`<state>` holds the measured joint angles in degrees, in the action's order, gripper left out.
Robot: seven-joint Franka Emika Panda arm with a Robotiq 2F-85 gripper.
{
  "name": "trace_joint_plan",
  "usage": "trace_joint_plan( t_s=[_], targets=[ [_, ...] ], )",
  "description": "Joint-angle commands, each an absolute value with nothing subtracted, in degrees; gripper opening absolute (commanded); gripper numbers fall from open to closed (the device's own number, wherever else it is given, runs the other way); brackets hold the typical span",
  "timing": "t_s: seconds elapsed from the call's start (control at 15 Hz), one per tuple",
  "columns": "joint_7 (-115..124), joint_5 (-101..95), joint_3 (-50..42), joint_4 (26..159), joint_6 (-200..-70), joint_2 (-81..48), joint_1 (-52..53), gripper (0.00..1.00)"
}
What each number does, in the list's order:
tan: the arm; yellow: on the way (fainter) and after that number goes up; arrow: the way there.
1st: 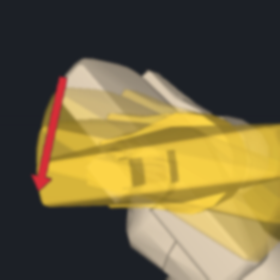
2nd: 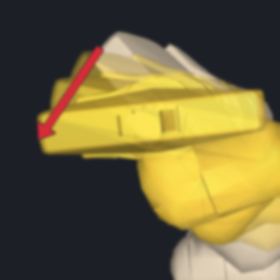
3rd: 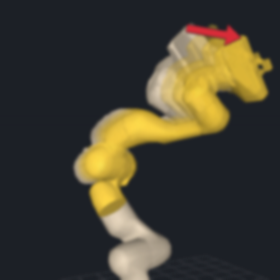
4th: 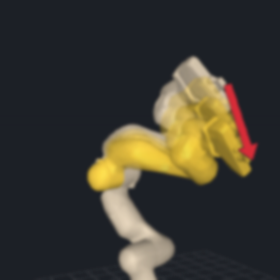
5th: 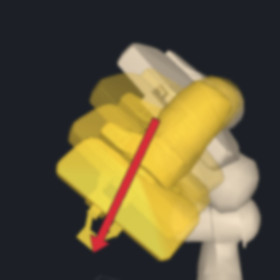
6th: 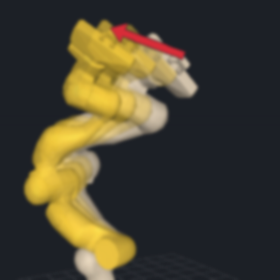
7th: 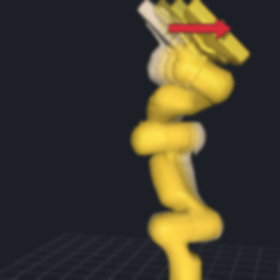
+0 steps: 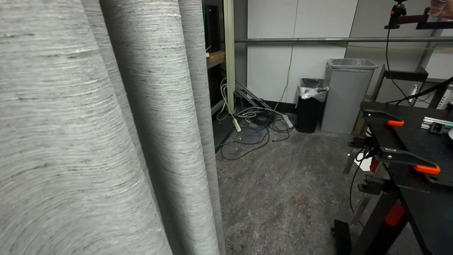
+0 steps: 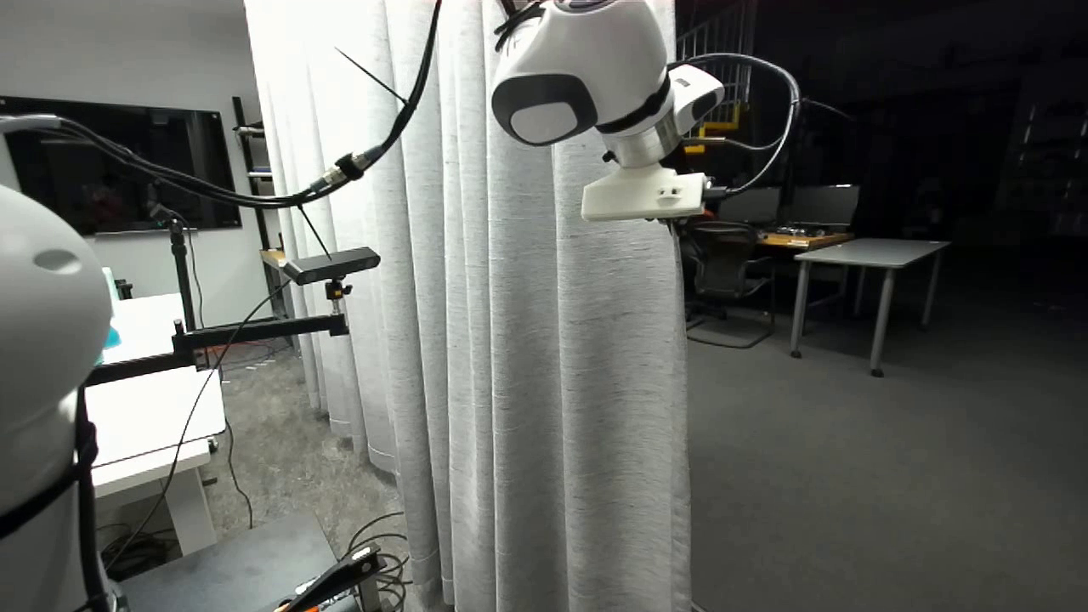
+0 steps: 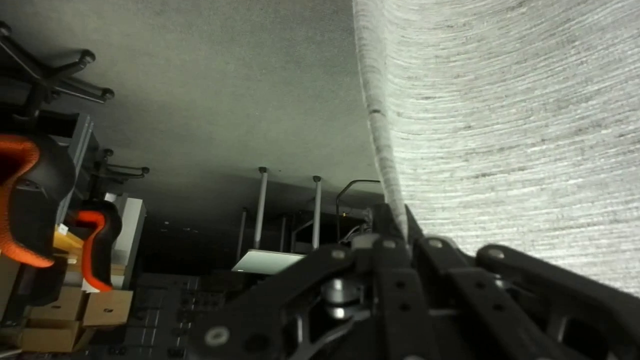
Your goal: Pull the curtain to the right
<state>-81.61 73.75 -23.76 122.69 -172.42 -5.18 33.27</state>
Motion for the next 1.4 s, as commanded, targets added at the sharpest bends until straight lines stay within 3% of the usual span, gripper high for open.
trace_joint_plan(
  t_s=[0.0, 0.47, 1.33],
  targets=[
    [-89.3, 82.4, -23.7, 114.8, -176.4, -12.2, 31.5, 0.01],
    [-97.9, 92.5, -25.8, 95.0, -183.2, -29.1, 23.9, 0.01],
    [-82.6, 87.5, -35.5, 62.6, -191.6, -55.8, 4.6, 0.01]
  ],
)
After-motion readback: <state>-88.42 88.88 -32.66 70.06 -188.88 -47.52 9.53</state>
